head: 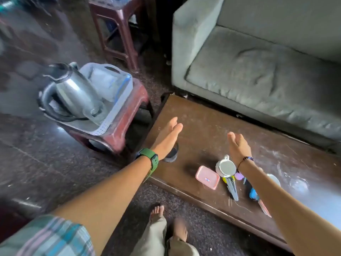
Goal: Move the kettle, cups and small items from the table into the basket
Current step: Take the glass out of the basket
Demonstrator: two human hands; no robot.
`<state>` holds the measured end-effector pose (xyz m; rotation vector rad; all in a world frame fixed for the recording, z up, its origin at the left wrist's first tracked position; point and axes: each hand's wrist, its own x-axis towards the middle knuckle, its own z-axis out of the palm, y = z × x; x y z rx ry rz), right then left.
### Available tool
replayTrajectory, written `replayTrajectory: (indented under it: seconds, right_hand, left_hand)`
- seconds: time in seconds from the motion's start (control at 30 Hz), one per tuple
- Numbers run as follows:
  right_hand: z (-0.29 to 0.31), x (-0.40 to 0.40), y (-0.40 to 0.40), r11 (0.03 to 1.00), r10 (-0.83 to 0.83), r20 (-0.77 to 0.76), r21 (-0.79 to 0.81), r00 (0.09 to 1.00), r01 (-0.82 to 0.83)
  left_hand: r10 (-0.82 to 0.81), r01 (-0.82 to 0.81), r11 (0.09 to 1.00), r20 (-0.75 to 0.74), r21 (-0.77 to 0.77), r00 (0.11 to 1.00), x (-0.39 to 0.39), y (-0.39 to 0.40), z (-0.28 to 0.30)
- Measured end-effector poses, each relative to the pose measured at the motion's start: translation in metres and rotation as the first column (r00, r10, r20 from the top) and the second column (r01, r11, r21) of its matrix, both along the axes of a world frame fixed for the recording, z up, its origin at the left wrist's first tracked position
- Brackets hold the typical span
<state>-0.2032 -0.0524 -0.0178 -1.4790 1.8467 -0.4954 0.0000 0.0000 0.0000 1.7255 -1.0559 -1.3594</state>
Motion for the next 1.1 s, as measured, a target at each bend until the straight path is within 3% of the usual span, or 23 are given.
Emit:
replayTrajectory:
  seconds: [0.23, 0.47, 0.63, 0.8, 0.93, 1.1]
  right_hand:
    - [-0.002, 0.123, -0.025, 0.966, 0.251, 0.037, 0.049, 0.967, -0.252]
    - [-0.005, 0.274, -0.031, 0.888, 0.452, 0.077, 0.063, 0.889, -0.456]
    - [-0.023, 0.362, -0.042, 0.776, 0.625, 0.023, 0.093, 0.780, -0.624]
    - [-0.048, 0.411, -0.052, 0.559, 0.828, -0.047, 0.143, 0.558, -0.817]
    - [-0.068, 0.428, -0.060, 0.430, 0.902, -0.125, 0.197, 0.413, -0.881]
    - [-0.077, 0.432, -0.065, 0.356, 0.933, -0.134, 0.193, 0.335, -0.914]
  left_hand:
    - [0.288, -0.288, 0.957, 0.037, -0.024, 0.957, 0.111, 0.024, 0.002]
    - [0.503, -0.501, 0.864, 0.113, -0.045, 0.857, 0.228, 0.048, -0.010]
    - [0.464, -0.476, 0.879, 0.174, 0.029, 0.869, 0.284, 0.049, -0.037]
    - [0.335, -0.389, 0.913, 0.318, 0.125, 0.887, 0.313, 0.025, -0.070]
    - [0.252, -0.312, 0.941, 0.339, 0.134, 0.906, 0.320, 0.009, -0.087]
    - [0.246, -0.281, 0.954, 0.261, 0.103, 0.934, 0.318, 0.005, -0.094]
